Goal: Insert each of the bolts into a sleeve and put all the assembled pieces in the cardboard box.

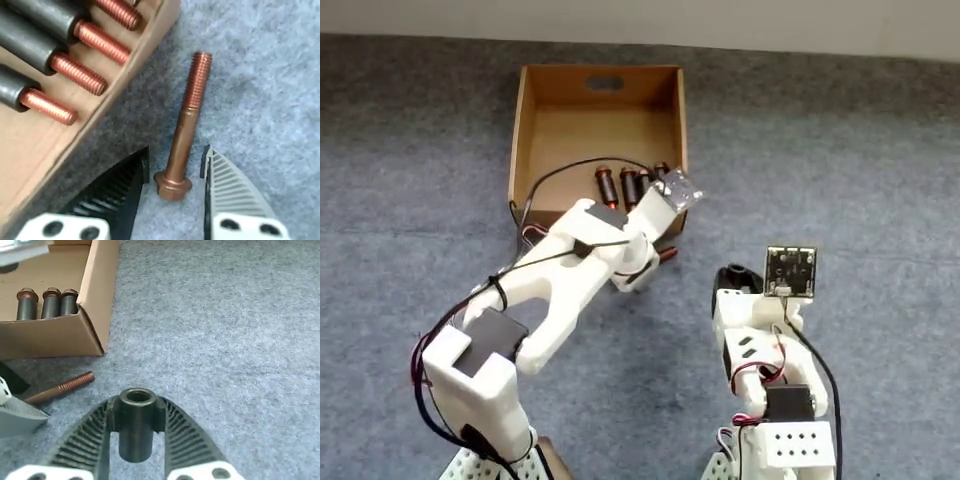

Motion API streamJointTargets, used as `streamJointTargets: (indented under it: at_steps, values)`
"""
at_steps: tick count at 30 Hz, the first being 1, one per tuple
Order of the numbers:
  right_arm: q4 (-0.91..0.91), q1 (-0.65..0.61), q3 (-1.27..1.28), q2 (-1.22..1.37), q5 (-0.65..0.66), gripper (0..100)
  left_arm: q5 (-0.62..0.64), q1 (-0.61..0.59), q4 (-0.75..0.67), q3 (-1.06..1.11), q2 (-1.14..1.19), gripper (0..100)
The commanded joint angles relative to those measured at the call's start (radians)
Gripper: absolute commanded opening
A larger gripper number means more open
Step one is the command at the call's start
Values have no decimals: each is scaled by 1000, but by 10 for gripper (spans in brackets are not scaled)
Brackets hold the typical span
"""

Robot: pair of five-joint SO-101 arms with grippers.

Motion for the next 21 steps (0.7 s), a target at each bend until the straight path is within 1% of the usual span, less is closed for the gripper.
streamJointTargets:
  at_steps: [1, 3, 8, 10, 12, 15, 19, 21]
  values:
    - [-16, 10, -10, -13, -9, 5, -9, 10, 54, -50, 15, 178]
    - [-16, 10, -10, -13, -9, 5, -9, 10, 74, -53, 5, 164]
    - [-18, 10, -10, -13, -9, 5, -11, 21, 120, -47, 5, 2]
    - [-18, 10, -10, -13, -9, 5, -11, 21, 149, -33, 5, 17]
    - [-18, 10, -10, -13, -9, 5, -20, 22, 169, -24, 5, 7]
    - [-18, 10, -10, -13, -9, 5, -84, 21, 218, -2, -7, 8]
    - [-18, 10, -10, -13, -9, 5, -153, 19, 261, 104, -136, 8]
    - [-18, 10, -10, -13, -9, 5, -226, 16, 265, 200, -236, 8]
